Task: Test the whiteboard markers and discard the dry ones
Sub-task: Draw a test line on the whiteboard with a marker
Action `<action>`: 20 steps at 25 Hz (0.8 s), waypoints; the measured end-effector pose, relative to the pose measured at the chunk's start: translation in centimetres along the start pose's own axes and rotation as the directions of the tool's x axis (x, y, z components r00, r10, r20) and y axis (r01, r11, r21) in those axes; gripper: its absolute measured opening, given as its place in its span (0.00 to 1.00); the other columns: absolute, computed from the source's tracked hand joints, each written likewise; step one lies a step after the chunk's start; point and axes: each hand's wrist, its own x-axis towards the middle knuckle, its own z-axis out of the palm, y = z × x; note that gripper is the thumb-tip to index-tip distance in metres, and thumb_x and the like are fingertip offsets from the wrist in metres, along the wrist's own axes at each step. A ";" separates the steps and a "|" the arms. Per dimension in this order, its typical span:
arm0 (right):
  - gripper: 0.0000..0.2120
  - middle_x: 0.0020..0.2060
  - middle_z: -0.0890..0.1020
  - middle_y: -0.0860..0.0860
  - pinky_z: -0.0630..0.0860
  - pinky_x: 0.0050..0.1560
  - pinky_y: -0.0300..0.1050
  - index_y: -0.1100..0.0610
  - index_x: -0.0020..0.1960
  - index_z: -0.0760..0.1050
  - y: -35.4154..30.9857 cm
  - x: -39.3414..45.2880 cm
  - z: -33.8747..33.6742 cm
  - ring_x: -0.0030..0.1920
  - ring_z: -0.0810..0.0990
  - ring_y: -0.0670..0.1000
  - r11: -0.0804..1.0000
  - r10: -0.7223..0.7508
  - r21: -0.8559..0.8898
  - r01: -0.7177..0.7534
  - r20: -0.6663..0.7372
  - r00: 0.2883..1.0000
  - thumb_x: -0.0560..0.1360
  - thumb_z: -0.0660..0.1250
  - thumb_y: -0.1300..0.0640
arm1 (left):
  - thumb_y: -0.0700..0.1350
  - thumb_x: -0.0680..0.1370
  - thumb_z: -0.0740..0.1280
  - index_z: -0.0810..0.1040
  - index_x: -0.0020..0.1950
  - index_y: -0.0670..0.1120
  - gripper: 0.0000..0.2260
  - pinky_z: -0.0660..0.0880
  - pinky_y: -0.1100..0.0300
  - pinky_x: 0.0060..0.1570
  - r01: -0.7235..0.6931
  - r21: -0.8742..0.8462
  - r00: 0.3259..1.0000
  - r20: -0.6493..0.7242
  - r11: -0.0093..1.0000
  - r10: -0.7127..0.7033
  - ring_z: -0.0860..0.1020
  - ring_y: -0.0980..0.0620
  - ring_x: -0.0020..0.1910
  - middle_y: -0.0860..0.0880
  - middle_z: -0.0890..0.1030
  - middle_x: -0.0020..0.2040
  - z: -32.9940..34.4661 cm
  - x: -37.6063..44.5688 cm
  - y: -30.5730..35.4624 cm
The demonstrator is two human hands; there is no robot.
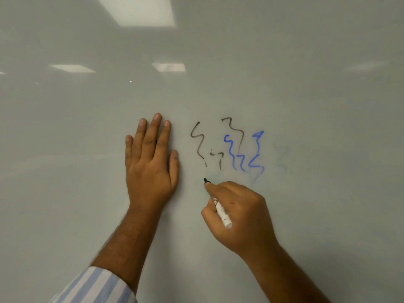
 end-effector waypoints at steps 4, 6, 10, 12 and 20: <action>0.11 0.31 0.80 0.50 0.79 0.31 0.50 0.55 0.40 0.80 -1.4 -2.9 -2.2 0.30 0.78 0.53 0.969 0.244 -0.122 -0.217 0.295 0.924 0.71 0.62 0.50 | 0.48 0.84 0.62 0.62 0.84 0.46 0.28 0.54 0.38 0.82 0.003 0.008 1.000 0.018 1.000 -0.004 0.56 0.44 0.85 0.47 0.60 0.85 -0.1 -1.4 -0.2; 0.10 0.36 0.85 0.48 0.82 0.39 0.48 0.53 0.44 0.84 -0.3 -3.1 -3.6 0.36 0.84 0.51 0.955 0.295 -0.069 -0.288 0.143 0.945 0.73 0.65 0.53 | 0.48 0.84 0.62 0.62 0.84 0.45 0.28 0.54 0.39 0.82 0.004 0.005 1.000 0.021 1.000 -0.004 0.56 0.44 0.85 0.46 0.60 0.85 -0.1 -2.0 -0.3; 0.10 0.44 0.87 0.51 0.79 0.48 0.40 0.60 0.53 0.86 2.4 -2.4 -4.5 0.43 0.85 0.51 0.949 0.313 0.025 -0.313 -0.152 0.938 0.75 0.68 0.62 | 0.49 0.84 0.63 0.62 0.84 0.45 0.28 0.54 0.38 0.82 0.004 0.018 1.000 0.023 1.000 -0.004 0.56 0.43 0.85 0.45 0.60 0.85 0.0 -2.9 -0.5; 0.12 0.46 0.86 0.51 0.80 0.49 0.40 0.62 0.56 0.86 2.3 -3.4 -3.7 0.44 0.85 0.50 0.968 0.249 -0.007 -0.251 -0.082 0.965 0.77 0.66 0.61 | 0.49 0.84 0.62 0.62 0.84 0.45 0.28 0.54 0.38 0.82 -0.003 0.014 1.000 0.020 1.000 0.002 0.55 0.43 0.85 0.45 0.60 0.85 0.1 -3.3 -0.6; 0.13 0.41 0.84 0.46 0.75 0.42 0.32 0.59 0.52 0.87 -1.4 -8.1 0.0 0.39 0.80 0.42 0.949 0.306 0.069 -0.309 0.042 0.951 0.76 0.64 0.58 | 0.50 0.85 0.62 0.62 0.84 0.44 0.28 0.54 0.38 0.82 -0.013 0.009 0.999 0.038 1.000 0.013 0.56 0.42 0.85 0.44 0.61 0.85 0.1 -4.5 -0.9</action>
